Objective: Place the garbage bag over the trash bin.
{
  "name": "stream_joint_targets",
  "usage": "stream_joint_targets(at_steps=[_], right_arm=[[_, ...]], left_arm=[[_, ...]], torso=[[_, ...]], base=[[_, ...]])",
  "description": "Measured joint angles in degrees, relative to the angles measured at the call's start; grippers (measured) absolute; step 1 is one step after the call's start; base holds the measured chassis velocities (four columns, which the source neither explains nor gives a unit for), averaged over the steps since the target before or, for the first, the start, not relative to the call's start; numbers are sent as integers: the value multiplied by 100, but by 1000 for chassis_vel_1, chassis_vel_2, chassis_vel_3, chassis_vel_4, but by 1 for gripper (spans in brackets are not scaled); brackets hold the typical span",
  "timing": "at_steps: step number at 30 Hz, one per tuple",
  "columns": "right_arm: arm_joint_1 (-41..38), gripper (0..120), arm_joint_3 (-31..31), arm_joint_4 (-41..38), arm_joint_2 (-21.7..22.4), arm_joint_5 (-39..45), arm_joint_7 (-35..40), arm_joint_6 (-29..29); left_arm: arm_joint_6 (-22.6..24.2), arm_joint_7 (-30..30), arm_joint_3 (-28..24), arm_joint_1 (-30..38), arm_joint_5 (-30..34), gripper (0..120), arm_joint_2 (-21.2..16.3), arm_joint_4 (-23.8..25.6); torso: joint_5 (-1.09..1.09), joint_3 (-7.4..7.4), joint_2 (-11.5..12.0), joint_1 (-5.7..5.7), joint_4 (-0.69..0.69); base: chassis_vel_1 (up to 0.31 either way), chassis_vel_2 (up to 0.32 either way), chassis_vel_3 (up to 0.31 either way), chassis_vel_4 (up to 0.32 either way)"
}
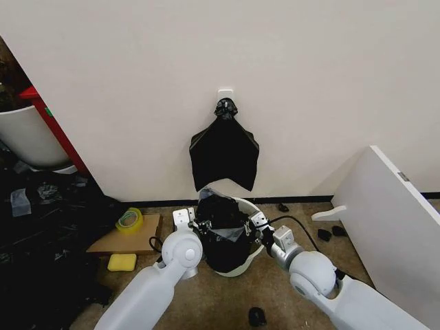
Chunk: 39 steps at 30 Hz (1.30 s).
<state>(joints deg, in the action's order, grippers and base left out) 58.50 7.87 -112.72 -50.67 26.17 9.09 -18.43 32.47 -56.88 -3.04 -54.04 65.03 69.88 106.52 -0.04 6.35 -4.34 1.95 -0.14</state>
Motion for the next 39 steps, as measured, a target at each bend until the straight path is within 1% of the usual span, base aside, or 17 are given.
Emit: stream_joint_targets(at_steps=[1, 2, 3, 4, 5, 6, 8, 9, 12, 13, 14, 16, 25, 31, 32, 39], right_arm=[[16, 0, -3, 2, -28, -1, 2, 0], [16, 0, -3, 2, -28, -1, 2, 0], [35, 0, -20, 7, -67, -5, 3, 1], [35, 0, -20, 7, -67, -5, 3, 1], [48, 0, -39, 16, -101, -12, 8, 6], [52, 0, -44, 21, -108, -15, 13, 9], [55, 0, -50, 22, -107, -18, 17, 20], [55, 0, -50, 22, -107, -18, 17, 20], [75, 0, -61, 25, -99, -24, 23, 37], [75, 0, -61, 25, -99, -24, 23, 37], [83, 0, -62, 27, -99, -25, 24, 42], [97, 0, -63, 37, -104, -33, 27, 53], [125, 0, -144, 49, -166, -37, 78, 108], [235, 0, -573, -63, -140, 162, 191, 122], [274, 0, -715, -98, -91, 214, 200, 123], [488, 0, -1083, -228, 132, 358, 262, 78]], left_arm=[[3, 4, 0, -5, 37, 53, 0, -7], [3, 4, 0, -5, 37, 53, 0, -7], [3, 5, 2, -9, 78, 47, 2, -14], [3, 5, 2, -9, 78, 47, 2, -14], [2, 4, 8, -15, 106, 43, 3, -20], [-1, 0, 13, -17, 121, 36, 3, -22], [-12, -18, 27, -22, 136, 28, 7, -22], [-12, -18, 27, -22, 136, 28, 7, -22], [-23, -52, 50, -34, 142, 13, 7, -20], [-23, -52, 50, -34, 142, 13, 7, -20], [-26, -57, 54, -39, 143, 8, 6, -19], [-41, -70, 78, -45, 144, 5, 5, -19], [-99, -40, 164, -81, 167, 5, 4, -9], [-251, 170, 297, -187, 234, 5, -129, 213], [-300, 231, 339, -232, 294, 5, -182, 302], [-474, 322, 565, -371, 365, 5, -252, 489]], torso=[[0, 0, 0, 0, 0], [0, 0, 0, 0, 0], [0, 0, 0, 0, 0], [0, 0, 0, 0, 0], [0, 0, 0, 0, 0], [0, 0, 0, 0, 0], [0, 0, 0, 0, 0], [0, 0, 0, 0, 0], [0, 0, 0, 0, 0], [0, 0, 0, 0, 0], [0, 0, 0, 0, 0], [0, 0, 0, 0, 0], [0, 0, 0, 0, 0], [1, 0, 0, 0, 1], [2, 0, 0, 0, 0], [0, 0, 0, 0, 0]], base=[[0, 0, 0, 0], [0, 0, 0, 0], [0, 0, 0, 0], [0, 0, 0, 0], [0, 0, 0, 0], [0, 0, 0, 0], [0, 0, 0, 0], [0, 0, 0, 0], [0, 0, 0, 0], [0, 0, 0, 0], [0, 0, 0, 0], [0, 0, 0, 0], [0, 0, 0, 0], [0, 0, 0, 0], [0, 0, 0, 0], [0, 0, 0, 0]])
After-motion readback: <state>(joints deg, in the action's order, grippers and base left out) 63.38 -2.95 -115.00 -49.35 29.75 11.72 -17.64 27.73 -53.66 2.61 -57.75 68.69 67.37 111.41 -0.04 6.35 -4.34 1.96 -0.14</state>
